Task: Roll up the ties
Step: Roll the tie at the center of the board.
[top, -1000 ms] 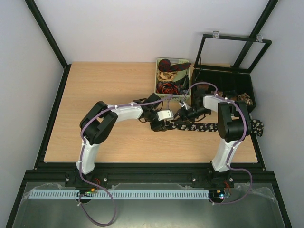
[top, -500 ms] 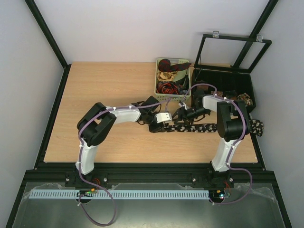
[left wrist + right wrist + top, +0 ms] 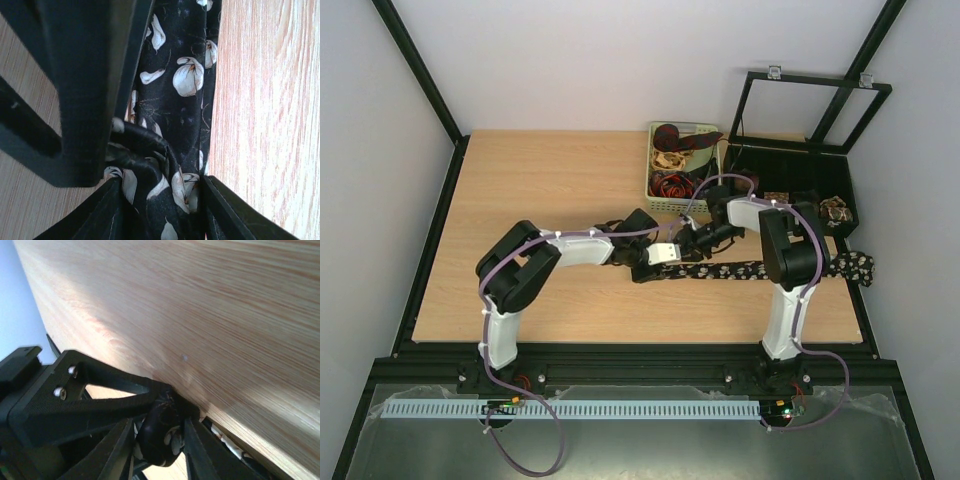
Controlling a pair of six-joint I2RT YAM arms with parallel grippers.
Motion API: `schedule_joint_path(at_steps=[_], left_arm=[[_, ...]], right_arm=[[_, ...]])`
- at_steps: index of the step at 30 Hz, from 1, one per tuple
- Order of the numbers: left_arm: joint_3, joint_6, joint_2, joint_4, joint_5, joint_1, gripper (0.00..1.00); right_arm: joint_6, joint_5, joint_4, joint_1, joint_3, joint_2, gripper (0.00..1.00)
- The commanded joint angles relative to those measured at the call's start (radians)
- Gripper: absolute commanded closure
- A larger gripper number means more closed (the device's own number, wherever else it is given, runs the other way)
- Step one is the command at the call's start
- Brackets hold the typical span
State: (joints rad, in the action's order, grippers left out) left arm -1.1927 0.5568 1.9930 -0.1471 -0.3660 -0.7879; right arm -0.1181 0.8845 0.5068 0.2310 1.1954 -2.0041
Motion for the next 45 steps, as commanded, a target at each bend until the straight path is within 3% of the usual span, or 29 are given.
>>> schedule_joint_path(at_steps=[1, 5, 11, 16, 22, 28, 32, 37, 45], left_arm=[[0.023, 0.023, -0.039, 0.014, 0.033, -0.007, 0.55], [0.03, -0.002, -0.055, 0.014, 0.037, -0.004, 0.5], [0.072, -0.121, -0.138, 0.073, -0.024, 0.043, 0.28], [0.089, -0.144, -0.12, 0.074, -0.057, 0.024, 0.22], [0.06, -0.149, -0.078, 0.02, -0.112, 0.017, 0.2], [0.189, -0.11, -0.209, -0.011, -0.129, 0.07, 0.15], [0.177, -0.175, -0.203, 0.019, -0.133, 0.062, 0.14], [0.11, -0.297, -0.109, 0.074, -0.121, 0.033, 0.18], [0.122, -0.355, -0.057, 0.112, -0.125, 0.0, 0.26]], right_arm=[[-0.01, -0.048, 0.04, 0.003, 0.019, -0.008, 0.77], [-0.004, -0.044, 0.041, 0.002, -0.014, 0.034, 0.96], [-0.02, 0.005, -0.031, 0.0, -0.146, 0.142, 0.97], [-0.069, 0.033, -0.156, -0.001, -0.245, 0.191, 0.94], [-0.106, 0.023, -0.263, -0.001, -0.309, 0.214, 0.94], [-0.137, 0.043, -0.368, -0.001, -0.342, 0.212, 0.94], [-0.163, 0.087, -0.494, -0.001, -0.394, 0.233, 0.94], [-0.174, 0.085, -0.577, 0.0, -0.457, 0.275, 0.93], [-0.192, 0.062, -0.651, -0.001, -0.549, 0.356, 0.91]])
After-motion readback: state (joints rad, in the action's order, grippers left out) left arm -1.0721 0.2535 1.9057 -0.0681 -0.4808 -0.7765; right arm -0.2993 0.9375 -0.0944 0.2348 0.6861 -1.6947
